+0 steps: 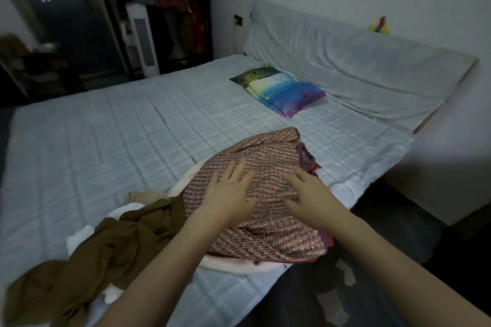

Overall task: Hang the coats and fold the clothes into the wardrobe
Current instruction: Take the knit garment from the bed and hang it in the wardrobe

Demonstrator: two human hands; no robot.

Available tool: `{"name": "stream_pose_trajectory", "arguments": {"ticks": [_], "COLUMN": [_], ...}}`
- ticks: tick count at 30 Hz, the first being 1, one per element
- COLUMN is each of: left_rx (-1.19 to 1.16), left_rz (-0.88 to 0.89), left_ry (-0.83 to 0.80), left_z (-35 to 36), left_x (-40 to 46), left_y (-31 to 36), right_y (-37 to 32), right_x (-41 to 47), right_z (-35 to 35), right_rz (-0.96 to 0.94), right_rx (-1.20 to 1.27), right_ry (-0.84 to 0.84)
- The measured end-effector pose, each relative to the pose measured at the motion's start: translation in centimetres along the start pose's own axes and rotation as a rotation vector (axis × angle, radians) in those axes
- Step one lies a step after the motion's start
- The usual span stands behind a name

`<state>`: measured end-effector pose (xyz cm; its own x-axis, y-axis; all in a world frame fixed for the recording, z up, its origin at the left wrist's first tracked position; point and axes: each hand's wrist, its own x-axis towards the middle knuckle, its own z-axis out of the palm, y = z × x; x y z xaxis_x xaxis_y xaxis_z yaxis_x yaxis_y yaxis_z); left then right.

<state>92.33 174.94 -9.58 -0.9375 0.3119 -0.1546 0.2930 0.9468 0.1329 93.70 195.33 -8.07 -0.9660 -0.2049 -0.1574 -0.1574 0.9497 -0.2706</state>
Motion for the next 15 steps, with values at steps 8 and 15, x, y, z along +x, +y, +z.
{"name": "stream_pose_trajectory", "arguments": {"ticks": [8,15], "left_rx": [-0.045,-0.075], "left_rz": [-0.238,-0.399], "left_ry": [-0.078,-0.123], "left_z": [1.9,3.9], "left_x": [3.2,8.8], "left_y": [-6.4,-9.6], "right_y": [-2.6,-2.5], "right_x": [10.5,20.3], "right_z": [1.4,3.3], "right_rz": [-0.184,-0.318], "right_rx": [-0.038,-0.012], "right_ry": [-0.084,-0.197]}}
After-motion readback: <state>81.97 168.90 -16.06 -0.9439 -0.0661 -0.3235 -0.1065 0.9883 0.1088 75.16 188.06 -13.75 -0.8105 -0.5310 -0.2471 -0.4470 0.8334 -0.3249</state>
